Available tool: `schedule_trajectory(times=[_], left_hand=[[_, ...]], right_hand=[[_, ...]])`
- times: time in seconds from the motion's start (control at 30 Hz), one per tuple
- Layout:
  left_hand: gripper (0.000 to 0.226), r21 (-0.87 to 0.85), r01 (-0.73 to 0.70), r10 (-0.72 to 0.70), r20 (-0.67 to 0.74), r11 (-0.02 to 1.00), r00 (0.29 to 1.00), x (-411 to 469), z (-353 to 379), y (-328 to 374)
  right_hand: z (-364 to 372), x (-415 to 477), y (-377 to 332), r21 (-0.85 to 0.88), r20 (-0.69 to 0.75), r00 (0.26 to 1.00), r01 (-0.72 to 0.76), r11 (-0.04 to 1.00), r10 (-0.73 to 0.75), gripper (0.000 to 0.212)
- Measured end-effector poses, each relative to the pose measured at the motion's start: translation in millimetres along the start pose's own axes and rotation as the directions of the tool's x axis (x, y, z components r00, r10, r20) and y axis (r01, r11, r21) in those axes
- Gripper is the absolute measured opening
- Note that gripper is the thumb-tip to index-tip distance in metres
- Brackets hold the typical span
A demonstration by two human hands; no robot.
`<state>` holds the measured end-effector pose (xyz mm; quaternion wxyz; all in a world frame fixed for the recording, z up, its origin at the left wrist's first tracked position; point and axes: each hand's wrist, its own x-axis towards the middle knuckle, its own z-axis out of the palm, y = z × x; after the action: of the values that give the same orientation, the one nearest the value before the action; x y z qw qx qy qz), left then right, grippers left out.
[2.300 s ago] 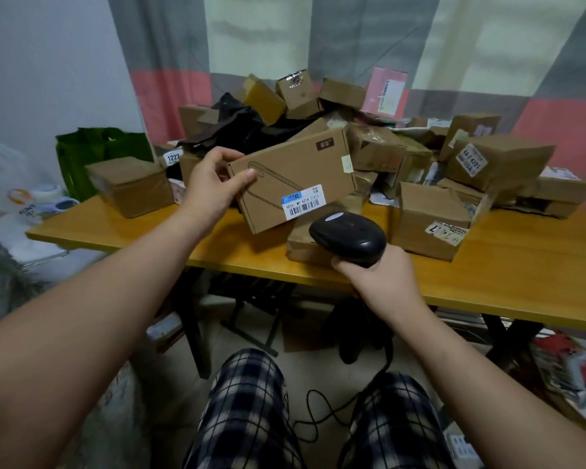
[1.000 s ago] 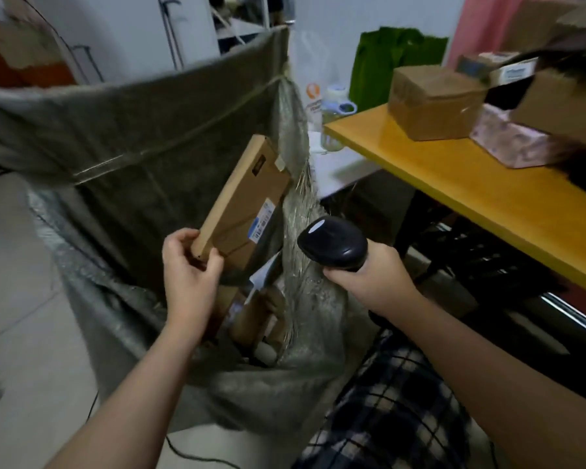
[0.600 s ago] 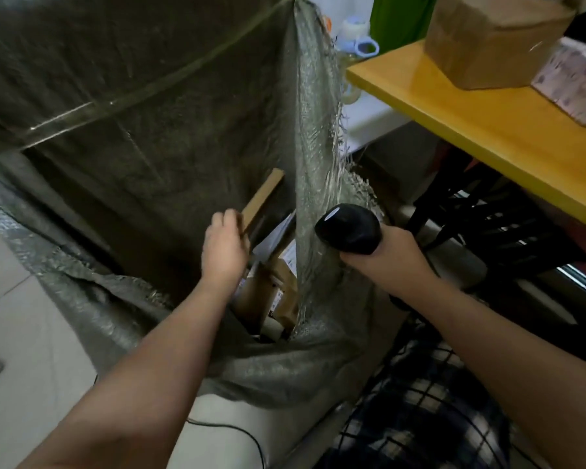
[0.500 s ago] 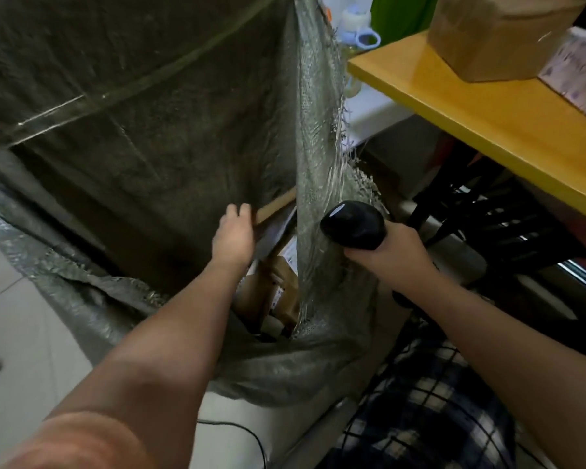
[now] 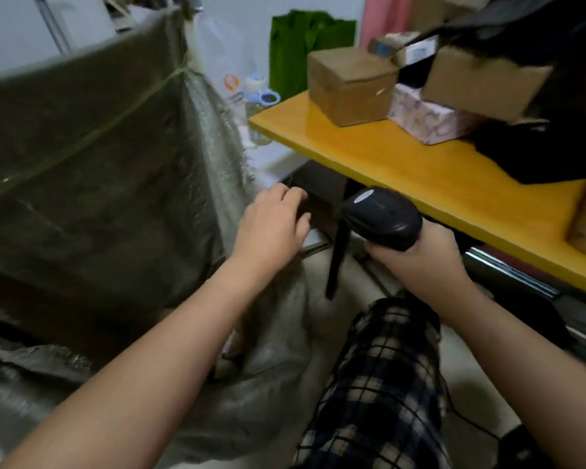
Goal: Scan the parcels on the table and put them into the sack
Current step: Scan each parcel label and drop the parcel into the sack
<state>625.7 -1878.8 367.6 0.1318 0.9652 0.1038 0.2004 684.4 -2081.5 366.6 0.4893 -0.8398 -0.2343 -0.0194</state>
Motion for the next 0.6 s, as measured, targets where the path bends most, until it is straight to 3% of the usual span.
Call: schedule_trajectory(times=[0.2, 0.4, 0.5, 0.6], left_hand=[[0.034, -0.152, -0.268, 0.269, -0.012, 0.951, 0.963, 21.2, 7.9, 120.8], [0.038, -0.302, -0.461, 0.484, -0.001, 0.834, 0.875, 25.8, 32.3, 227.7], [0.057, -0.191, -0.586, 0.6, 0.022, 0.787, 0.799, 27.3, 50.4, 273.6], [0.096, 0.039, -0.706, 0.694, 0.15, 0.708, 0.704, 28.0, 67.0, 303.5]], right_hand=[[-101.4, -34.7, 11.1, 0.012, -0.241, 0.968, -0.073, 0.997, 0.074, 0.022], [-190.1, -79.7, 46.2, 0.05, -0.485, 0.853, -0.191, 0.98, 0.191, 0.018], [-220.6, -98.3, 64.9, 0.086, -0.624, 0.754, -0.196, 0.977, 0.207, 0.02], [-239.2, -107.7, 79.2, 0.153, -0.676, 0.693, -0.199, 0.968, 0.25, 0.02]])
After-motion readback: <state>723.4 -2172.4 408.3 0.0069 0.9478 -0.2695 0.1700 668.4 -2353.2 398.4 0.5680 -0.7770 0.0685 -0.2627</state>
